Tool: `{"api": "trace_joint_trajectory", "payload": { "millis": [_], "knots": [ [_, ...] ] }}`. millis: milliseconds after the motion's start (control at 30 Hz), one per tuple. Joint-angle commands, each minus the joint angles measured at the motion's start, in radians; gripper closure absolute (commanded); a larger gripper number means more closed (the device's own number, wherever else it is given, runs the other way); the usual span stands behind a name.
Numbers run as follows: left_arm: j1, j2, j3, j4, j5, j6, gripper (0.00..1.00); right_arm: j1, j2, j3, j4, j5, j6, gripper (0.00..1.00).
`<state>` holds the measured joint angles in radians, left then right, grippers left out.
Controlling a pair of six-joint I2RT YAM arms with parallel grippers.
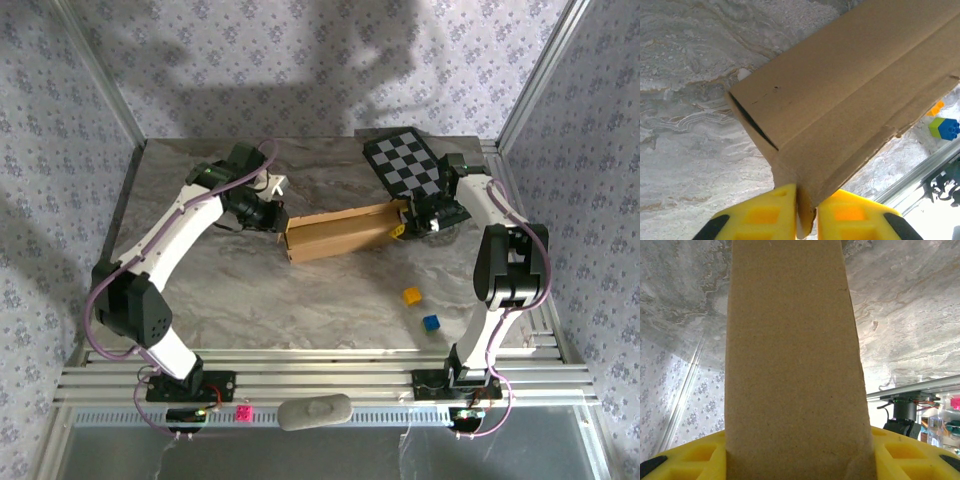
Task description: Fold the paper box
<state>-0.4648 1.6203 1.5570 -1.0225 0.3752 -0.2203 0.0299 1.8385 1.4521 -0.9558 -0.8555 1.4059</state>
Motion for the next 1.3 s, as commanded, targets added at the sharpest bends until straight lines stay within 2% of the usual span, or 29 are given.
{"api": "trace_joint_trajectory", "payload": {
  "millis": [0, 333, 500, 767, 933, 1267],
  "knots": [
    [-0.006, -0.011, 0.012, -0.024, 0.053, -0.030, 0.81, 0.015, 0.005, 0.004, 0.032, 0.023, 0.051, 0.57],
    [-0.014, -0.007, 0.043, -0.073, -0.018, 0.022, 0.82, 0.016, 0.008, 0.006, 0.039, 0.024, 0.057, 0.58],
    [-0.020, -0.029, 0.025, -0.089, -0.070, 0.065, 0.78, 0.017, 0.007, 0.007, 0.039, 0.027, 0.060, 0.59],
    [-0.020, -0.053, 0.008, -0.081, -0.095, 0.105, 0.73, 0.020, 0.010, 0.006, 0.041, 0.029, 0.063, 0.59],
    [-0.016, -0.100, -0.040, -0.045, -0.086, 0.143, 0.67, 0.020, 0.010, 0.007, 0.040, 0.027, 0.065, 0.59],
    [-0.003, -0.040, 0.000, -0.023, -0.063, 0.157, 0.77, 0.021, 0.013, 0.013, 0.039, 0.025, 0.062, 0.60]
  ]
}}
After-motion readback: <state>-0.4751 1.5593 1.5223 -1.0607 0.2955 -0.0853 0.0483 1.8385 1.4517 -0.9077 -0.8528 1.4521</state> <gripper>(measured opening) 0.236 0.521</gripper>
